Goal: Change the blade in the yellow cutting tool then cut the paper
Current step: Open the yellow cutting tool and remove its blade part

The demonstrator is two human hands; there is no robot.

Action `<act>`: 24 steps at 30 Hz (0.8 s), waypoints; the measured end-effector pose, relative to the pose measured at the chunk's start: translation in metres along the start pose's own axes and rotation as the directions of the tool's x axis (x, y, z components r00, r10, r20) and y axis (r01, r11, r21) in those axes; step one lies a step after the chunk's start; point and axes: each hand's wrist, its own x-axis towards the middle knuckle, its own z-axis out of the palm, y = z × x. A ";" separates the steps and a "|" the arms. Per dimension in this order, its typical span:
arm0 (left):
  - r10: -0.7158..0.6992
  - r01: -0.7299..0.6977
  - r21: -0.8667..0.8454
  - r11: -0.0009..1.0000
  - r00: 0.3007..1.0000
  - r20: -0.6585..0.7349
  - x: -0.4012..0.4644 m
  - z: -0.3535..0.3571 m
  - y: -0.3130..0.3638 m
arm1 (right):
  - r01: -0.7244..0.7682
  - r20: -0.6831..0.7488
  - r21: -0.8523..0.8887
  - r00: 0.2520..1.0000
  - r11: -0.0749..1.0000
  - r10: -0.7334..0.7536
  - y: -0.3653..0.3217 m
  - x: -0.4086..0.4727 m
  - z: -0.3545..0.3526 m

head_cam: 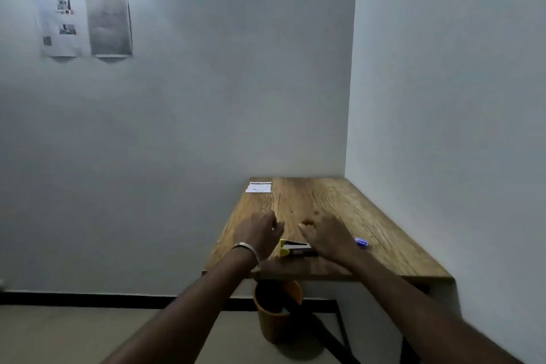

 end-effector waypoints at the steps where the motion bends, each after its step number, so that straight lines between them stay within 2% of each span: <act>1: -0.039 0.039 -0.007 0.999 0.996 0.076 -0.005 0.005 0.000 | -0.027 0.090 0.039 0.996 0.999 0.024 0.002 -0.005 0.005; 4: -0.101 0.115 -0.051 0.992 0.970 0.223 -0.018 0.024 -0.002 | -0.030 0.263 0.025 0.965 0.999 0.023 0.008 -0.021 0.020; 8: -0.082 0.093 -0.050 0.994 0.978 0.193 -0.018 0.037 -0.010 | 0.000 0.203 0.049 0.979 0.999 -0.010 0.016 -0.018 0.031; 12: -0.033 0.049 -0.061 0.997 0.971 0.235 -0.012 0.042 -0.017 | 0.007 0.227 0.086 0.974 0.996 -0.027 0.016 -0.012 0.031; 14: -0.025 0.052 -0.103 0.993 0.970 0.243 -0.008 0.044 -0.020 | -0.002 0.230 0.100 0.973 0.995 -0.021 0.015 -0.009 0.031; 16: -0.028 0.083 -0.217 0.973 0.969 0.244 -0.003 0.046 -0.022 | -0.032 0.227 0.141 0.974 0.989 -0.001 0.014 -0.006 0.032; 18: -0.060 0.165 -0.422 0.891 0.966 0.251 0.004 0.045 -0.024 | -0.083 0.212 0.230 0.977 0.970 0.033 0.014 0.000 0.034; 20: -0.087 0.242 -0.603 0.760 0.958 0.274 0.010 0.045 -0.026 | -0.135 0.202 0.332 0.977 0.933 0.069 0.011 0.006 0.036; 24: -0.100 0.315 -0.789 0.528 0.945 0.310 0.019 0.050 -0.029 | -0.173 0.197 0.498 0.977 0.850 0.083 0.005 0.017 0.047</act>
